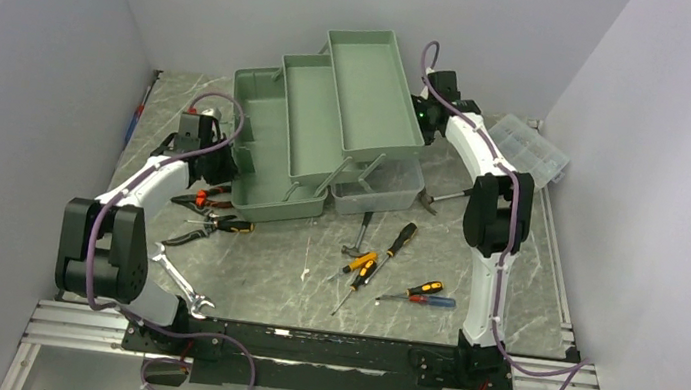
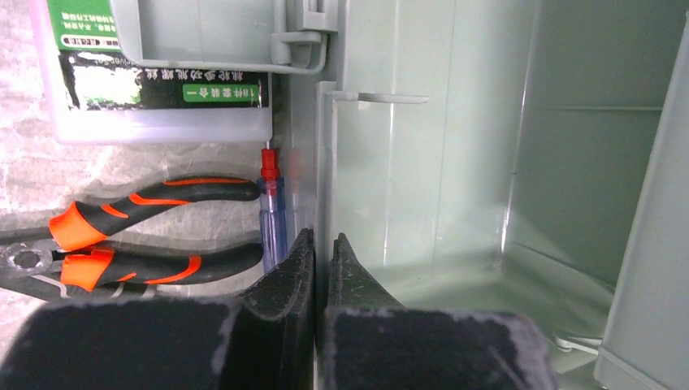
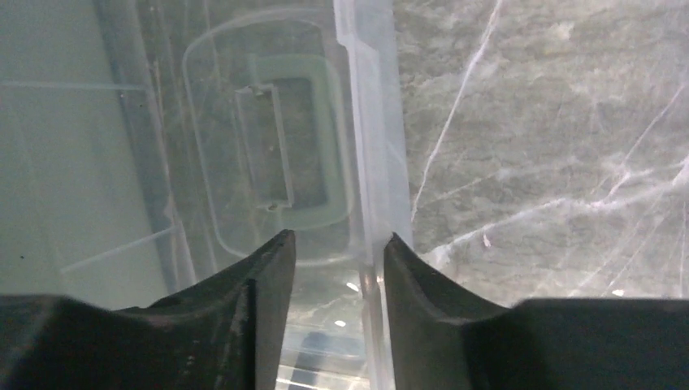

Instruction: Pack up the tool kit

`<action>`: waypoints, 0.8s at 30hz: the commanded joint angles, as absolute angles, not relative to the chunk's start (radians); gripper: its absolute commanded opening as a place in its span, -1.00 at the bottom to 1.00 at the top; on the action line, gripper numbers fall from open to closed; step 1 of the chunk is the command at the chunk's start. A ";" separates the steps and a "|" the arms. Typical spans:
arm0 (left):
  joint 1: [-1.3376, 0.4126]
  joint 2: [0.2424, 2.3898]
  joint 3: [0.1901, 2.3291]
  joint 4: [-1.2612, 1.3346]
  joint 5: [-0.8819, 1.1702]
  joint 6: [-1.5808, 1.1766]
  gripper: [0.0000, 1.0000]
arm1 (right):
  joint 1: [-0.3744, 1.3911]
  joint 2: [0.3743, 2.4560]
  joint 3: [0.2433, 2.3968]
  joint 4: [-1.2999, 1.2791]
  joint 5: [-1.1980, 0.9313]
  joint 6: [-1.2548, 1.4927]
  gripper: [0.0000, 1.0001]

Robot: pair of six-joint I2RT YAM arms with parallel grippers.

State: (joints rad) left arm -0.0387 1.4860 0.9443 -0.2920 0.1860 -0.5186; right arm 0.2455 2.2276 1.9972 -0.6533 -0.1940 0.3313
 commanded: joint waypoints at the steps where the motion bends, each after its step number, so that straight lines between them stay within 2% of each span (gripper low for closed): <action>1: -0.095 1.435 0.941 -0.233 0.382 -0.595 -1.00 | 0.319 2.141 1.976 -0.479 -0.366 0.408 0.03; 4: -0.095 1.438 0.949 -0.239 0.383 -0.593 -1.00 | 0.310 2.062 1.970 -0.597 -0.231 0.417 0.07; 7: -0.095 1.426 0.941 -0.231 0.375 -0.596 -1.00 | 0.291 1.940 1.856 -0.606 -0.128 0.437 0.12; 15: -0.095 1.418 0.958 -0.246 0.354 -0.593 -1.00 | 0.128 1.660 1.581 -0.597 -0.143 0.478 0.24; 19: -0.094 1.420 0.966 -0.250 0.355 -0.591 -1.00 | 0.113 1.510 1.421 -0.606 -0.117 0.471 0.22; 24: -0.094 1.416 0.985 -0.268 0.346 -0.579 -0.96 | 0.158 1.246 1.110 -0.503 -0.135 0.555 0.04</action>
